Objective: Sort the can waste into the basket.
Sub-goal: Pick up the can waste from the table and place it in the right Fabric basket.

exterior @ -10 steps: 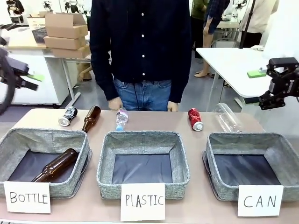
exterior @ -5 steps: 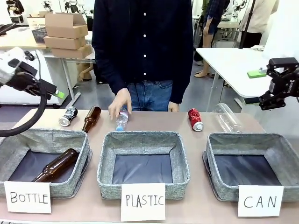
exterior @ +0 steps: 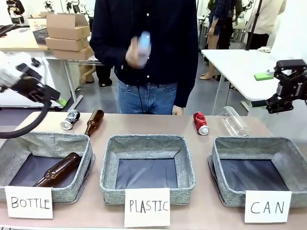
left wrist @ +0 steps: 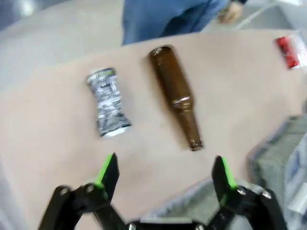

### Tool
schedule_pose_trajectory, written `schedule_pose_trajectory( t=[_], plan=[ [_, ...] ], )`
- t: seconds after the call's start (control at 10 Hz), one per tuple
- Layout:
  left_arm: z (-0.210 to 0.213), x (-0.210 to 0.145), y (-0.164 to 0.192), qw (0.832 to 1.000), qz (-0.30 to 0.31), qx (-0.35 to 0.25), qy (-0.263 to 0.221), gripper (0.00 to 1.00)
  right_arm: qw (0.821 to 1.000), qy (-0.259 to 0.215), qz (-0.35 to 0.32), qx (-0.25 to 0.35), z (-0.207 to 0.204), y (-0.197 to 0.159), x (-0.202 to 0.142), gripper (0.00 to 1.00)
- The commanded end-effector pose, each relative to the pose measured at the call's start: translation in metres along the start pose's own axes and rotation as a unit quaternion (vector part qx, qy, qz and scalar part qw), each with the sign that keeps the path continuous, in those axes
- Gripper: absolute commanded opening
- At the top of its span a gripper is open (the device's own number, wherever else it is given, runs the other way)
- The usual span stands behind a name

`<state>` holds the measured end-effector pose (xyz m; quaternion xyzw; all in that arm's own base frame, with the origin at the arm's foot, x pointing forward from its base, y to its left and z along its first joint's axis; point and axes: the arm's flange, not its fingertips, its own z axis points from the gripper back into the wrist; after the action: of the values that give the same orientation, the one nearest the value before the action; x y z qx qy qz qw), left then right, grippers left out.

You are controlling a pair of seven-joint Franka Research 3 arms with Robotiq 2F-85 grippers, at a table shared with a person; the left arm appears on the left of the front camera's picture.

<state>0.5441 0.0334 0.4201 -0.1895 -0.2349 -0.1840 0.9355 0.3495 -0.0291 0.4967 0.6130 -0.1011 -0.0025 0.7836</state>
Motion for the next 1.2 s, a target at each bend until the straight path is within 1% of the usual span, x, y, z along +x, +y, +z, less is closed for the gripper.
schedule_pose_trajectory(
  t=[0.0,0.1,0.2,0.3,0.4,0.5,0.6,0.7,1.1],
  plan=[
    [-0.026,0.032,0.016,0.996,0.031,0.054,0.066,1.0,1.0,0.003,0.015,0.003,0.001,0.0,0.002,1.0],
    [-0.044,0.036,0.026,0.993,0.028,0.063,0.096,1.0,1.0,0.003,0.015,0.003,0.001,0.0,0.002,1.0],
    [-0.067,0.039,0.041,0.988,0.037,0.089,0.118,1.0,1.0,0.003,0.015,0.003,0.001,0.0,0.002,1.0],
    [-0.085,0.042,0.053,0.986,0.041,0.097,0.13,1.0,1.0,0.003,0.015,0.003,0.001,0.0,0.002,1.0],
    [-0.102,0.044,0.059,0.986,0.038,0.087,0.14,1.0,1.0,0.003,0.015,0.003,0.001,0.0,0.002,1.0],
    [-0.116,0.047,0.057,0.985,0.038,0.072,0.152,1.0,1.0,0.003,0.015,0.003,0.001,0.0,0.002,1.0],
    [-0.125,0.046,0.058,0.985,0.037,0.049,0.159,1.0,1.0,0.003,0.015,0.003,0.001,0.0,0.002,1.0],
    [-0.129,0.047,0.057,0.987,0.037,0.042,0.152,1.0,1.0,0.003,0.015,0.003,0.001,0.0,0.002,1.0],
    [-0.133,0.047,0.055,0.988,0.032,0.032,0.147,1.0,1.0,0.003,0.015,0.003,0.001,0.0,0.002,1.0]
  ],
)
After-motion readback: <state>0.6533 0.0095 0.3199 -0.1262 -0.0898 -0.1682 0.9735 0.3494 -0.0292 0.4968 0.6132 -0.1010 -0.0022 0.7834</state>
